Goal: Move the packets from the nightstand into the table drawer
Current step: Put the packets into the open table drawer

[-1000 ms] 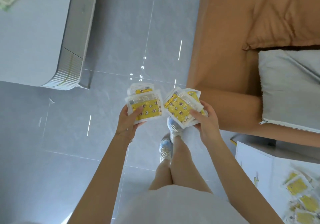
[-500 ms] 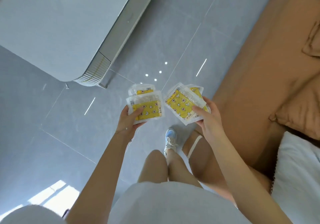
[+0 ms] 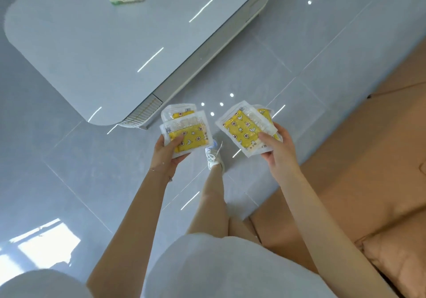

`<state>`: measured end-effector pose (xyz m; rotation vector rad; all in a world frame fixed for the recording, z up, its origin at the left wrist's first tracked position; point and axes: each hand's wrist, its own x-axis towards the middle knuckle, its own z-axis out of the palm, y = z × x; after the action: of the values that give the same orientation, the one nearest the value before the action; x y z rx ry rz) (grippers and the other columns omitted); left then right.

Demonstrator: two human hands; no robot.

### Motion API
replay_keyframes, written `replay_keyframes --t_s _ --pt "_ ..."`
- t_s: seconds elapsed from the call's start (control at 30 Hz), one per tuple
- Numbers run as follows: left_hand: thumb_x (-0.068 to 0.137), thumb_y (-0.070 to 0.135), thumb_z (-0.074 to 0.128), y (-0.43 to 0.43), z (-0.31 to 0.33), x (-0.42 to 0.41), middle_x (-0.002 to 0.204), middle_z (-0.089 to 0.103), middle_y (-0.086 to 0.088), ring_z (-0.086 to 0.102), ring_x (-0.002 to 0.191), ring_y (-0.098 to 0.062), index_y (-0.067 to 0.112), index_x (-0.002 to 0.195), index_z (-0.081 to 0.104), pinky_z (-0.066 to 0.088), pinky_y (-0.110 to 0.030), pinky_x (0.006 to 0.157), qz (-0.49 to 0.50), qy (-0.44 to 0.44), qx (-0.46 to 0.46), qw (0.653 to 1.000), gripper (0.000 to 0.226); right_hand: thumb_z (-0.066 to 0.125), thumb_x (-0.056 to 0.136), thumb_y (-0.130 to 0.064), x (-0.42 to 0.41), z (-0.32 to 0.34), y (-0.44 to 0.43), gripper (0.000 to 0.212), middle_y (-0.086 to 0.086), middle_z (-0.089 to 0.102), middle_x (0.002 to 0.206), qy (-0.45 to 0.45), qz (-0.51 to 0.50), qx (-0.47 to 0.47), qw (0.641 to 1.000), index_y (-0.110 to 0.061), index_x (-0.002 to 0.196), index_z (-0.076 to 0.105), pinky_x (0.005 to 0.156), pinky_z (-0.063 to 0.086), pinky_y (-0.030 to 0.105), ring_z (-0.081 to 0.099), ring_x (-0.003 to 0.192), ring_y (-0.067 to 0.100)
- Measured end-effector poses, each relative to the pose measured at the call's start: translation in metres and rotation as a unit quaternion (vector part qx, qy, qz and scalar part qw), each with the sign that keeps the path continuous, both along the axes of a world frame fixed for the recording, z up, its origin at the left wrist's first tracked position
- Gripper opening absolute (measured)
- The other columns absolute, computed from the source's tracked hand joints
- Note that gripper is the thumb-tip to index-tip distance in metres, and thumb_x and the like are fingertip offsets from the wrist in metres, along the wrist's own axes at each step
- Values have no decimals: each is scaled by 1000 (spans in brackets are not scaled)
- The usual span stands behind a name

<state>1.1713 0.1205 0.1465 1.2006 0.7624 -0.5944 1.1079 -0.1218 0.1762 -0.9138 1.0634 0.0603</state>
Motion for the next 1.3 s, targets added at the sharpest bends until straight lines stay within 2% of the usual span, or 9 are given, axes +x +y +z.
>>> replay_keyframes --t_s 0.2,0.37,0.6,0.77,0.9,1.0,1.1,1.23,1.3 --pt "87 8 63 -12 3 106 115 65 -8 67 101 -25 12 126 52 59 -35 76 27 9 21 999 41 63 83 7 122 3 -23 46 5 68 104 -3 28 16 999 -15 122 52 77 60 36 71 87 19" --pt "89 7 61 -34 3 175 102 66 -2 66 94 -21 21 101 57 59 -34 74 94 13 16 995 20 63 83 6 212 -1 -44 45 7 67 105 9 68 17 997 -17 120 52 74 60 35 69 90 22" --pt "89 3 59 -67 -31 234 101 65 -5 66 90 -21 17 102 56 60 -32 66 221 50 -18 974 19 64 84 3 318 -33 -70 51 10 69 104 20 151 25 988 -9 131 49 88 55 45 69 94 27" --pt "90 5 59 -87 -69 274 106 64 -8 65 93 -24 11 118 51 60 -32 67 317 67 -27 946 30 61 84 6 395 -71 -80 47 7 68 98 32 217 18 976 -11 127 50 64 59 30 71 79 18" --pt "89 6 60 -95 -104 308 102 64 -8 65 92 -23 14 109 54 60 -29 63 371 82 -22 925 22 61 85 6 450 -114 -81 44 9 64 110 52 241 -2 969 -15 122 51 69 58 30 67 85 19" --pt "88 9 64 -94 -141 328 104 64 -7 65 95 -24 13 117 54 59 -26 63 370 95 5 924 31 62 85 5 477 -158 -75 45 10 62 115 49 243 -5 969 -13 125 52 73 57 30 66 88 18" --pt "85 12 68 -88 -185 346 100 65 -4 66 94 -23 13 115 55 59 -27 70 344 105 59 931 33 62 85 6 497 -202 -62 48 4 65 105 46 234 -7 971 -9 129 51 74 58 30 67 86 17" --pt "83 14 70 -82 -225 362 85 64 2 65 87 -18 18 89 58 56 -25 71 308 90 155 934 14 66 81 5 512 -250 -41 42 8 64 110 26 253 -53 966 -13 118 56 75 57 29 66 88 18" --pt "80 14 72 -82 -245 364 76 61 2 62 78 -17 18 76 55 55 -32 75 288 62 221 930 18 70 78 1 516 -274 -33 40 2 64 105 14 285 -134 949 -15 113 59 83 53 32 64 90 16"
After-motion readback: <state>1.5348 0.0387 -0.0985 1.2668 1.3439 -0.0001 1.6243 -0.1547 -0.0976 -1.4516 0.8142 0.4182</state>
